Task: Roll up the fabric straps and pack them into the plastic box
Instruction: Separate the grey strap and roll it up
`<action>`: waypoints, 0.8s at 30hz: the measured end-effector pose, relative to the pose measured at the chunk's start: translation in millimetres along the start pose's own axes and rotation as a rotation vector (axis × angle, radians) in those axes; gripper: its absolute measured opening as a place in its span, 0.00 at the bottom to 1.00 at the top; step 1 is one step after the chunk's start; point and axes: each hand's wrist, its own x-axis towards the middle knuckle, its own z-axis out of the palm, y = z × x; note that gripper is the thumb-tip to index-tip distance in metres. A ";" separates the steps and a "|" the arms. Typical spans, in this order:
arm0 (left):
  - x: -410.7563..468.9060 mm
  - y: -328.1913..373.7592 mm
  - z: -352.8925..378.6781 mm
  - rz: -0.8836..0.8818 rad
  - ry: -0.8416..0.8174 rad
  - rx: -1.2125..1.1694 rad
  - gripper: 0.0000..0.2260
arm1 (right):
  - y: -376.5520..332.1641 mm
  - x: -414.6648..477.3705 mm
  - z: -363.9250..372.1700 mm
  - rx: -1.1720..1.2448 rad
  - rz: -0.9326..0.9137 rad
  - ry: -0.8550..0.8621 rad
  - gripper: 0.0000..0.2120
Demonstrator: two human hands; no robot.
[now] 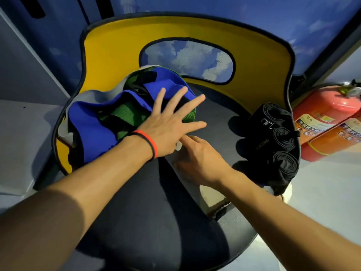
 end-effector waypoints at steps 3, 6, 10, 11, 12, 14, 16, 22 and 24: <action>7.8 2.2 3.9 0.014 -0.098 0.053 0.25 | 3.4 8.6 3.1 0.012 0.050 0.046 0.15; 3.8 -7.2 4.4 -0.067 -0.012 0.123 0.20 | 7.5 11.4 -3.0 -0.045 0.126 0.029 0.10; -7.0 -26.9 2.4 -0.206 0.084 0.069 0.17 | 9.4 2.0 -12.7 -0.130 0.206 0.015 0.09; -9.3 -30.3 2.4 -0.237 0.102 0.023 0.17 | 9.7 -0.9 -13.2 -0.146 0.221 0.014 0.10; -11.0 -33.1 2.6 -0.268 0.126 -0.017 0.16 | 10.1 -3.4 -13.2 -0.157 0.229 0.017 0.11; -11.6 -37.7 5.2 -0.325 0.166 -0.075 0.13 | 11.1 -6.9 -12.8 -0.176 0.242 0.033 0.12; -12.7 -40.5 9.1 -0.359 0.195 -0.122 0.12 | 12.7 -9.7 -14.6 -0.188 0.268 0.048 0.12; -24.6 -59.6 -2.0 -0.449 0.280 -0.160 0.14 | 27.1 -19.2 -28.9 -0.266 0.413 0.047 0.12; -33.7 -79.4 -8.5 -0.535 0.274 -0.128 0.14 | 31.6 -23.6 -33.7 -0.278 0.469 -0.006 0.11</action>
